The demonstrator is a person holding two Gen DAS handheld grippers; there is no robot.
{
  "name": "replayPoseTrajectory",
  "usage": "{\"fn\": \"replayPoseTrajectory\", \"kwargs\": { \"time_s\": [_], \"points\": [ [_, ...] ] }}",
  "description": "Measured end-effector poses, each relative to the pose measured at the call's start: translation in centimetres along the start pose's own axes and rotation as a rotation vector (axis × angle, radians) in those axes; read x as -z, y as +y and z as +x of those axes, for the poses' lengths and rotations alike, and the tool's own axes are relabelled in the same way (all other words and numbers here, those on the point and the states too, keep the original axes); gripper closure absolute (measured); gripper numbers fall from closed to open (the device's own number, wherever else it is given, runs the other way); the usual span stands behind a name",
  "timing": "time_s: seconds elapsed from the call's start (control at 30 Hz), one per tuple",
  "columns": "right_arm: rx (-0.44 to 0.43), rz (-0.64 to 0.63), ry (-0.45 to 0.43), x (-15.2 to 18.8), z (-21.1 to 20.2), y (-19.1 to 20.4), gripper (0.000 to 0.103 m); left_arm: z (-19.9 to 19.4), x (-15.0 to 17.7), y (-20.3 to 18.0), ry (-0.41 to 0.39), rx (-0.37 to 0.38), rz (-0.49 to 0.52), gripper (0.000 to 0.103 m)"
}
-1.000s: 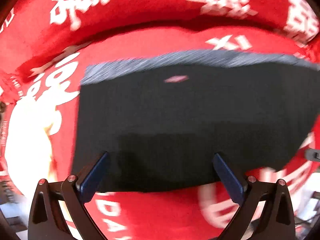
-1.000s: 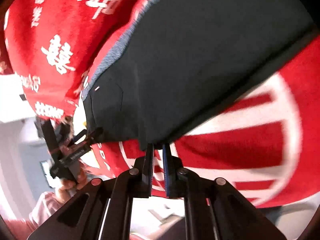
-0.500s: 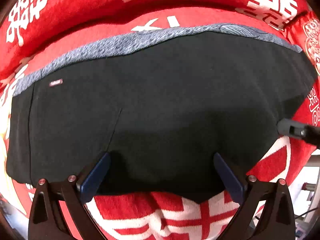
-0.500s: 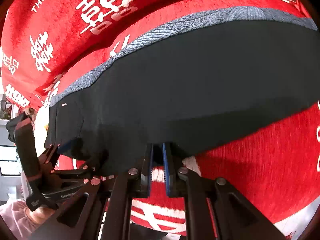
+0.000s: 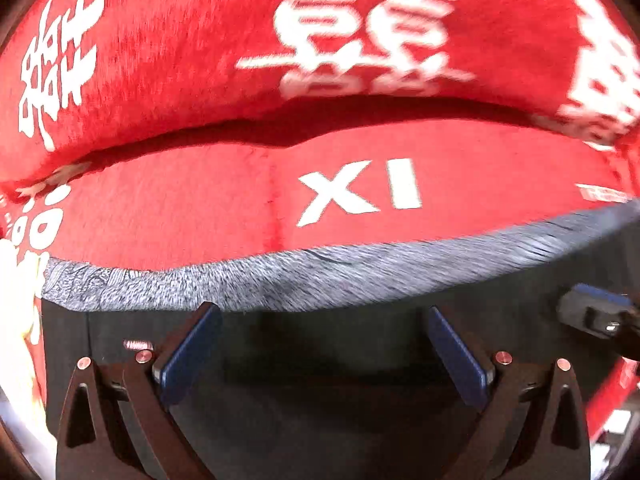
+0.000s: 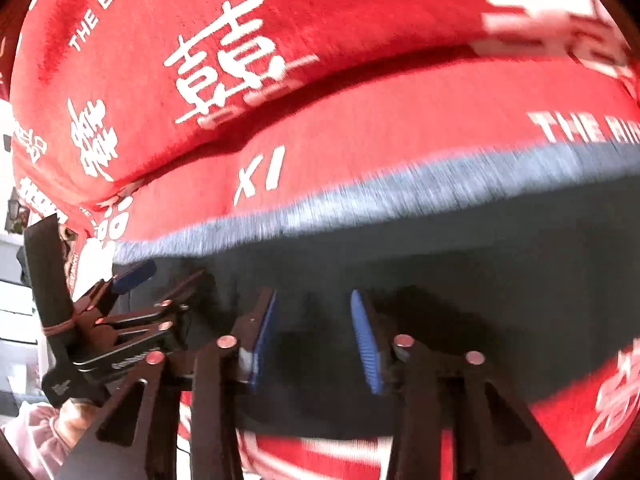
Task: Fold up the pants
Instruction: 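Grasp the folded edge of the pants with both grippers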
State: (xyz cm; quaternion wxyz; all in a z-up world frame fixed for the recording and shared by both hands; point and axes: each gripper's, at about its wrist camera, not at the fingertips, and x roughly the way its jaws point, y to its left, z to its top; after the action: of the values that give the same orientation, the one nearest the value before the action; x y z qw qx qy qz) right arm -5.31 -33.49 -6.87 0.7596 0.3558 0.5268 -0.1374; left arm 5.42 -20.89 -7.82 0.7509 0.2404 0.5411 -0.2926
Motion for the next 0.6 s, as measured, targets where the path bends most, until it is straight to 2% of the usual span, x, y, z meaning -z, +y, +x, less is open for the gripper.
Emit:
{"fn": "replayPoseTrajectory", "kwargs": {
  "time_s": [0.07, 0.13, 0.23, 0.33, 0.43, 0.6],
  "points": [
    [0.032, -0.026, 0.018, -1.2, 1.7, -0.2, 0.064, 1.8, 0.2, 0.7, 0.032, -0.015, -0.036, 0.000],
    [0.085, -0.045, 0.011, -1.8, 2.7, -0.5, 0.067, 1.8, 0.6, 1.3, 0.007, 0.011, -0.065, 0.000],
    [0.110, -0.033, -0.029, -2.7, 2.6, -2.0, 0.070, 1.5, 1.1, 0.9, 0.014, -0.027, -0.008, 0.000],
    [0.103, 0.001, -0.017, -3.0, 2.0, -2.6, 0.070, 0.6, 1.4, 1.0, 0.035, -0.061, 0.002, 0.000],
    [0.127, -0.015, 0.003, -2.2, 1.1, -2.1, 0.064, -1.0, 2.0, 3.3, 0.020, -0.085, -0.026, 0.000],
    [0.078, 0.017, 0.055, 1.8, -0.2, -1.4, 0.060, -3.0, 4.1, 8.2, 0.019, -0.158, -0.072, 0.000]
  ]
}}
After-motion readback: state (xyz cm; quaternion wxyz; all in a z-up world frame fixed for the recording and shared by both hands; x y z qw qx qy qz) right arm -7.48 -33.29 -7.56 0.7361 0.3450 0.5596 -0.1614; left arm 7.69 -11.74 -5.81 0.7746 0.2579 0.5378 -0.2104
